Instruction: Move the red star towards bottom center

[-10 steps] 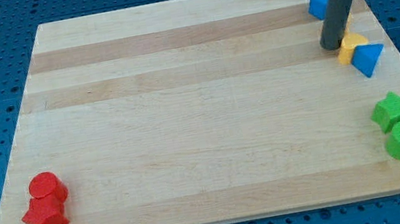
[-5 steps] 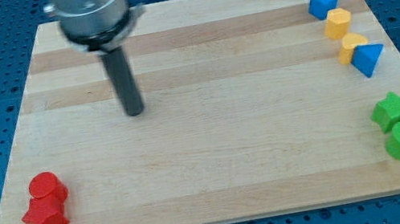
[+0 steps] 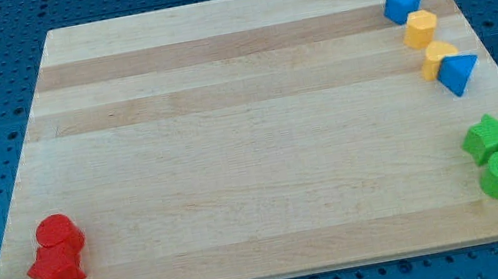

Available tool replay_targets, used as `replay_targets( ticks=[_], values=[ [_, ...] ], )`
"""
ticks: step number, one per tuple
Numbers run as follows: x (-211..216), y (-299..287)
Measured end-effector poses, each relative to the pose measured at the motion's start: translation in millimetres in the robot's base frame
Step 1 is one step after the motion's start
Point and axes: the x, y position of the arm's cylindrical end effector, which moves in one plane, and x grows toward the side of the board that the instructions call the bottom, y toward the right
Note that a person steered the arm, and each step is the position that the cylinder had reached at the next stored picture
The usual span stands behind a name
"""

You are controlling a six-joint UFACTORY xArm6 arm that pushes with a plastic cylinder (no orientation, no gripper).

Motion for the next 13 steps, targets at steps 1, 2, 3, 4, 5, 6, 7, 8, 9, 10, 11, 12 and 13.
replay_targets(
  ticks=[1,2,3,4,5,6,7,8,9,10,11,12,13],
  values=[
    [5,2],
    [4,7],
    [-39,88],
    [-93,216],
    [-65,224],
    [-40,216],
    [-38,209],
    [-42,192],
    [5,119],
    [5,125],
    [6,143],
    [3,205],
    [-76,237]
  ],
)
